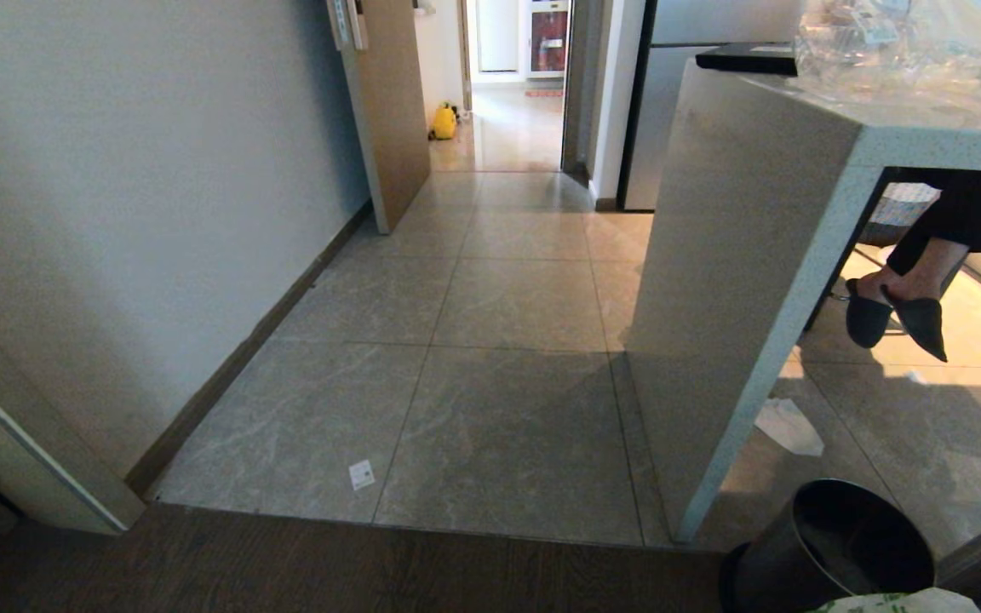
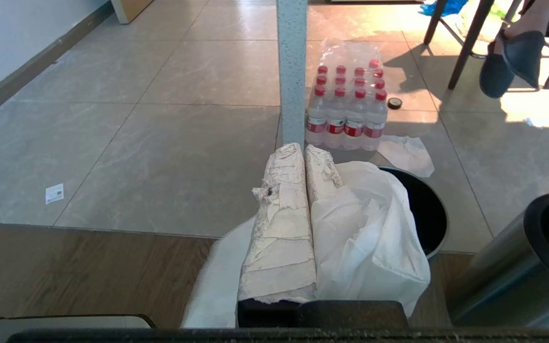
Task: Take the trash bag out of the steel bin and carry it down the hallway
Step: Put the trash bag at the door
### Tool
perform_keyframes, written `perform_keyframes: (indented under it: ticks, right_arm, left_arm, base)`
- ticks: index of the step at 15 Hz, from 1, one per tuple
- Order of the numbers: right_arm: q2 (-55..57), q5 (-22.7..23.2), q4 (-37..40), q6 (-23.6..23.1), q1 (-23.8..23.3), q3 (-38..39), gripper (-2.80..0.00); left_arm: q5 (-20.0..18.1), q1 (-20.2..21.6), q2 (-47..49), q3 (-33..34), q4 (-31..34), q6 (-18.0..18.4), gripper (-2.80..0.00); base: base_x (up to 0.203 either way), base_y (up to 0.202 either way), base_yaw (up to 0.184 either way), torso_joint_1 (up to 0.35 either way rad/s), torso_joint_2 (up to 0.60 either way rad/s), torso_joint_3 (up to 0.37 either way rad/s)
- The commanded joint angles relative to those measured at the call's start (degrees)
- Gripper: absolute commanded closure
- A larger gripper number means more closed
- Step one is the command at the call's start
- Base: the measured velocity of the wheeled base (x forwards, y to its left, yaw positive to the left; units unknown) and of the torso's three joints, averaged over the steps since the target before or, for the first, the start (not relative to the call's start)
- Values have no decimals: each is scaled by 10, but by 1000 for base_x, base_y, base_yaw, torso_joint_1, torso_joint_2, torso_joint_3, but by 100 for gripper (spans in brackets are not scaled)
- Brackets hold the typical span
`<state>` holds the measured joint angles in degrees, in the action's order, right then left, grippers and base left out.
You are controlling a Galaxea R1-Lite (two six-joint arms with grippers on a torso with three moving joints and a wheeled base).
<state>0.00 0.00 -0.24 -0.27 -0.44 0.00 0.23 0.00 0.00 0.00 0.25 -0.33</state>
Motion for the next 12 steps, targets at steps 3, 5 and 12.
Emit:
perform_keyframes:
  ticks: [3, 5, 12]
  right_arm:
    - [0, 0, 0, 0, 0, 0, 0]
    - [0, 0, 0, 0, 0, 0, 0]
    - [0, 0, 0, 0, 0, 0, 0]
  left_arm:
    - [0, 0, 0, 0, 0, 0, 0]
    - [0, 0, 0, 0, 0, 0, 0]
    - [0, 0, 0, 0, 0, 0, 0]
  base:
    - [0, 0, 0, 0, 0, 0]
    - [0, 0, 0, 0, 0, 0]
    - [0, 0, 0, 0, 0, 0]
